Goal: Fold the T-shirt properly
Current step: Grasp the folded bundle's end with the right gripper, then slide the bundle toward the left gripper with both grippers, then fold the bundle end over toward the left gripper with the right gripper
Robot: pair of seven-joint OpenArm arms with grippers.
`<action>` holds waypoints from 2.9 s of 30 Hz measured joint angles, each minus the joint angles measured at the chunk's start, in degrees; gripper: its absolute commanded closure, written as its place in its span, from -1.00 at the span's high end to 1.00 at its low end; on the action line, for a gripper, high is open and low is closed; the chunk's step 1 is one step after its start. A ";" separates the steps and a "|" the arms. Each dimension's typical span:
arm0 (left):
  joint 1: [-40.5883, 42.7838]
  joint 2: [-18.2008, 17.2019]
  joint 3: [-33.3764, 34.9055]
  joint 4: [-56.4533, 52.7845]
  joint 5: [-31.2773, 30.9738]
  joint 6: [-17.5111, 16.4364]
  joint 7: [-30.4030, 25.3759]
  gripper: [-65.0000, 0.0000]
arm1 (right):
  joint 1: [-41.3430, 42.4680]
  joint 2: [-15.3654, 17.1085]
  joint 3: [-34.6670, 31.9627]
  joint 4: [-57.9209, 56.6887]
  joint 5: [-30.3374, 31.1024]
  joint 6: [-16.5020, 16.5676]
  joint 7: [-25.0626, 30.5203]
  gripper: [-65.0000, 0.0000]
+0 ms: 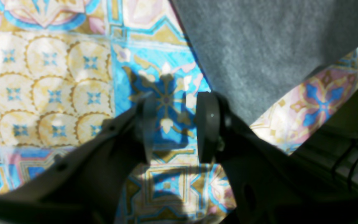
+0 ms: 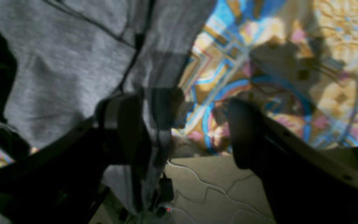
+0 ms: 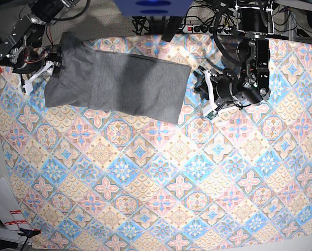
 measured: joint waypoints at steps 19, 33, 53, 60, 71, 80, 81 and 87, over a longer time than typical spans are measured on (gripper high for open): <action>0.00 -0.13 -0.04 0.00 0.04 0.00 0.02 -0.38 | 0.31 0.63 -14.82 -5.92 13.49 0.00 2.75 0.32; 0.04 0.50 5.03 0.00 0.66 0.02 0.07 -0.39 | -1.46 0.68 -15.06 -6.03 13.68 -0.02 3.34 -0.90; -9.42 14.14 10.95 -20.28 0.66 0.20 -3.82 -0.39 | 2.60 6.78 -5.90 -2.71 11.04 0.02 2.69 -0.92; -11.47 16.61 10.71 -19.96 -0.79 0.00 -0.81 -0.39 | 2.99 8.92 -7.10 8.41 10.78 -0.02 1.03 -0.91; -10.93 5.09 10.27 -19.91 -1.05 -0.02 -2.14 -0.39 | 2.82 8.85 -20.41 14.71 10.67 0.00 -0.33 -0.91; -10.32 4.17 5.55 -19.87 -1.46 -0.22 -1.92 -0.39 | 4.76 8.98 -33.83 14.75 8.55 0.00 0.13 -0.91; -10.32 4.13 5.55 -19.87 -1.27 -0.24 -1.92 -0.39 | 4.87 9.05 -35.71 14.78 6.78 0.00 -0.13 -0.91; -10.19 2.21 5.57 -19.87 -2.05 -0.33 -2.19 -0.39 | 5.53 8.83 -45.18 14.78 -0.96 0.02 0.11 -0.91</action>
